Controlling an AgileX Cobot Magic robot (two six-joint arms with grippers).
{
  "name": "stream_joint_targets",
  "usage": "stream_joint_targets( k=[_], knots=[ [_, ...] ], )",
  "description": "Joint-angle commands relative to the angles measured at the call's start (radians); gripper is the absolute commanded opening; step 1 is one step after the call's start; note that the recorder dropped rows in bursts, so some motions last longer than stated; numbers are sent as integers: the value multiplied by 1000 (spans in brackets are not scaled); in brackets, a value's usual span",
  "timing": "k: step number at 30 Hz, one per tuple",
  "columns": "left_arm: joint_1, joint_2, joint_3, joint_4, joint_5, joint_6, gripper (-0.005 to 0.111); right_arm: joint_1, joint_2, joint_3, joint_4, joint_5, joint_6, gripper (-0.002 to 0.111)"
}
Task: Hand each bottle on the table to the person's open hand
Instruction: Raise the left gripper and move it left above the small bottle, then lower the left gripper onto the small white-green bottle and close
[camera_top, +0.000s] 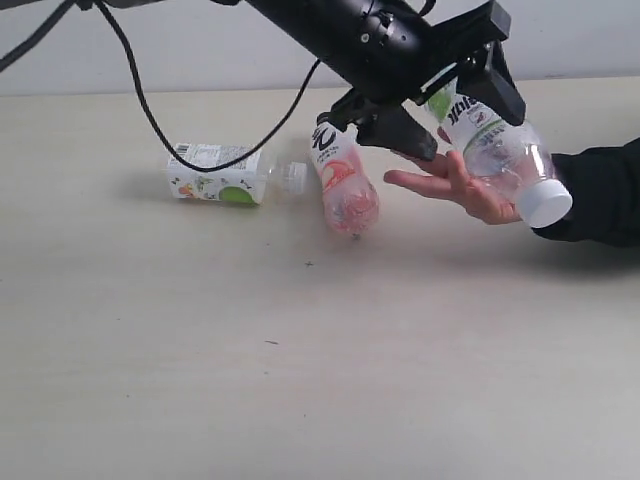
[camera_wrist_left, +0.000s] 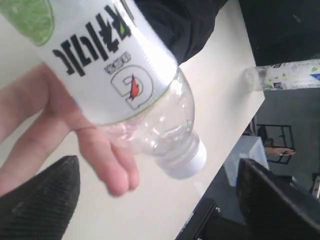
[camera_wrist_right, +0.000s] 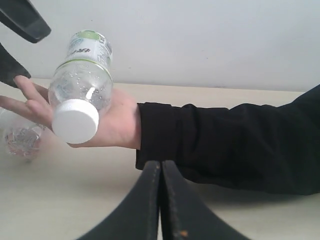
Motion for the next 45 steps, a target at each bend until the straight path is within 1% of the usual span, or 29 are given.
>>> stream_joint_targets(
  k=[1, 2, 4, 6, 7, 10, 11, 12, 14, 18, 21, 23, 25, 28, 31, 34, 36, 38, 40, 43, 45],
  knots=[
    [2, -66, -7, 173, 85, -19, 71, -5, -7, 5, -1, -6, -1, 0],
    [2, -75, -7, 225, 98, -32, 66, -5, -7, 5, -1, -6, -1, 0],
    [2, -103, -7, 403, 160, -49, 47, -5, -7, 5, -1, -6, -1, 0],
    [2, -116, 15, 543, 202, -49, 33, -5, -7, 5, -1, -6, -1, 0],
    [2, -122, 32, 605, 202, -49, 27, -5, -7, 5, -1, -6, -1, 0],
    [6, -130, 107, 855, 202, -42, 7, -5, -7, 5, -1, -6, -1, 0],
    [16, -130, 122, 908, 202, -45, 1, -5, -7, 5, -1, -6, -1, 0],
    [35, -130, 139, 940, 202, -45, 0, -5, -7, 5, -1, -6, -1, 0],
    [72, -130, 155, 950, 179, -34, 0, -5, -7, 5, -1, -6, -1, 0],
    [164, -128, 161, 946, 146, 73, 0, -5, -7, 5, -1, -6, -1, 0],
    [238, -127, 161, 934, 128, 188, 0, -5, -7, 5, -1, -6, -1, 0],
    [286, -125, 161, 914, 126, 307, 0, -5, -7, 5, -1, -6, -1, 0],
    [323, -118, 161, 918, 104, 391, 0, -5, -7, 5, -1, -6, -1, 0],
    [361, -96, 161, 943, 82, 511, 0, -5, -7, 5, -1, -6, -1, 0],
    [378, -71, 161, 950, 63, 538, 0, -5, -7, 5, -1, -6, -1, 0],
    [378, -56, 161, 949, -72, 619, 0, -5, -7, 5, -1, -6, -1, 0],
    [378, -51, 161, 909, -116, 697, 0, -5, -7, 5, -1, -6, -1, 0],
    [378, -45, 161, 824, -121, 896, 0, -5, -7, 5, -1, -6, -1, 0],
    [378, -45, 161, 714, -91, 1090, 0, -5, -7, 5, -1, -6, -1, 0],
    [378, -45, 159, 568, -40, 1327, 0, -5, -7, 5, -1, -6, -1, 0],
    [378, -43, 159, 499, -15, 1427, 0, -5, -7, 5, -1, -6, -1, 0]
  ],
)
